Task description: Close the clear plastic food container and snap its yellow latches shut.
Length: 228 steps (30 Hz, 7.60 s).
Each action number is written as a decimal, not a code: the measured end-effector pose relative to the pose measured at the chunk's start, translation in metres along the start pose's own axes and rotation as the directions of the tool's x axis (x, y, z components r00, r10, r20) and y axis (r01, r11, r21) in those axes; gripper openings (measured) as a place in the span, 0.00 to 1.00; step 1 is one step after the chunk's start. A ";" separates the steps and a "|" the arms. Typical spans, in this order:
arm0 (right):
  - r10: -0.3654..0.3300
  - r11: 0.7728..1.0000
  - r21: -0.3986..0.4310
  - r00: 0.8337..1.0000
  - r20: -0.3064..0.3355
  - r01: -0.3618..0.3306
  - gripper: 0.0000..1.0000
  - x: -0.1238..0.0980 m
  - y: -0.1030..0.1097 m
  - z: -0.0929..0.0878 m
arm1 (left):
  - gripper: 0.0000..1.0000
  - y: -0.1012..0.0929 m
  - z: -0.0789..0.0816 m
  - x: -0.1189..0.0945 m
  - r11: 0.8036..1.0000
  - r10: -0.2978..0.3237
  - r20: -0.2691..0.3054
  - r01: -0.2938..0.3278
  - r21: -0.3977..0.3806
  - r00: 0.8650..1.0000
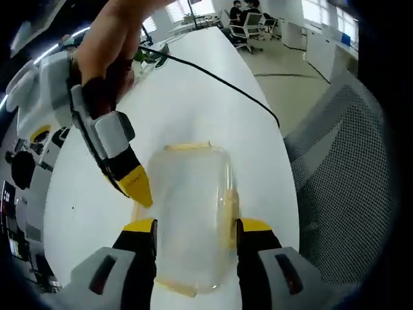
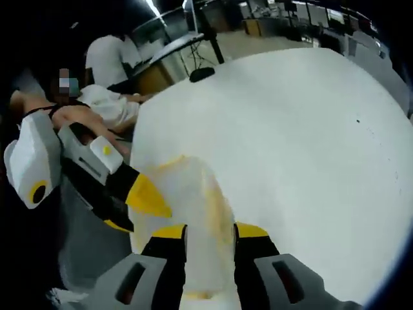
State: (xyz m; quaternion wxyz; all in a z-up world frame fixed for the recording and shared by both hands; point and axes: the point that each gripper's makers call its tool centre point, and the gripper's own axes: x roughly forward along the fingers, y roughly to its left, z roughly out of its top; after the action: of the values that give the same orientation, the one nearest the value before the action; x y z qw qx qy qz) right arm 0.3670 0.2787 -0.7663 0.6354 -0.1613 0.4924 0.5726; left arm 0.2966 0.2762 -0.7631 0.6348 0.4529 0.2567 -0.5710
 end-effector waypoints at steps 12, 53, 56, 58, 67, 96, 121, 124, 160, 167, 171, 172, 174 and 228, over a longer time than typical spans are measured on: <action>0.043 0.997 -0.067 0.995 -0.088 -0.049 0.24 0.007 0.001 0.002 | 0.49 -0.001 -0.006 0.007 1.000 0.010 -0.047 -0.009 0.009 0.999; 0.136 0.988 -0.012 0.907 -0.398 -0.154 0.21 0.018 0.003 0.004 | 0.44 0.002 -0.006 0.008 0.999 0.034 -0.059 -0.035 -0.012 0.998; 0.130 0.990 -0.007 0.911 -0.392 -0.144 0.21 0.018 0.002 0.004 | 0.44 0.001 -0.005 0.008 0.999 0.037 -0.060 -0.038 -0.012 0.998; 0.125 0.990 -0.015 0.911 -0.394 -0.142 0.22 0.018 0.002 0.004 | 0.45 0.000 -0.005 0.009 0.999 0.040 -0.060 -0.041 -0.014 0.997; 0.111 0.990 -0.039 0.913 -0.392 -0.137 0.22 0.014 0.000 0.001 | 0.45 0.001 -0.005 0.011 0.997 0.081 -0.080 -0.082 -0.001 0.993; -0.143 0.967 -0.233 0.978 -0.155 0.104 0.63 -0.032 -0.010 -0.013 | 0.91 0.000 0.006 -0.015 0.973 -0.083 -0.042 0.072 -0.220 0.996; -0.253 0.911 -0.374 0.953 -0.166 0.177 0.74 -0.012 0.032 -0.054 | 0.86 0.020 -0.041 -0.010 0.972 -0.212 -0.146 0.193 -0.137 0.966; -0.260 0.905 -0.389 0.948 -0.182 0.174 0.75 -0.006 0.037 -0.058 | 0.85 0.021 -0.046 -0.007 0.970 -0.229 -0.160 0.211 -0.122 0.960; -0.293 0.905 -0.372 0.935 -0.198 0.205 0.75 0.009 0.028 -0.059 | 0.78 0.018 -0.057 0.017 0.978 -0.207 -0.245 0.192 -0.083 0.947; -0.286 0.904 -0.372 0.944 -0.162 0.210 0.75 0.010 0.028 -0.058 | 0.78 0.019 -0.059 0.016 0.978 -0.204 -0.237 0.190 -0.083 0.950; -0.286 0.904 -0.371 0.944 -0.163 0.210 0.75 0.011 0.029 -0.057 | 0.78 0.019 -0.058 0.016 0.979 -0.202 -0.235 0.187 -0.085 0.951; -0.284 0.904 -0.372 0.945 -0.162 0.208 0.75 0.012 0.030 -0.056 | 0.78 0.017 -0.061 0.015 0.978 -0.207 -0.251 0.193 -0.081 0.945; -0.281 0.905 -0.371 0.946 -0.159 0.206 0.75 0.015 0.033 -0.054 | 0.78 0.014 -0.064 0.013 0.978 -0.208 -0.260 0.194 -0.079 0.943; -0.341 0.910 -0.312 0.922 -0.184 0.274 0.78 0.082 0.065 0.029 | 0.80 0.008 -0.156 -0.041 0.984 -0.176 -0.182 0.165 -0.072 0.967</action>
State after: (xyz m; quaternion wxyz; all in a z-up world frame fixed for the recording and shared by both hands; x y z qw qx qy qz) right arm 0.3103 0.3665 -0.7958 0.6261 -0.3919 0.4460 0.5055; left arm 0.3258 0.4315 -0.7980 0.5689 0.4630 0.3693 -0.5707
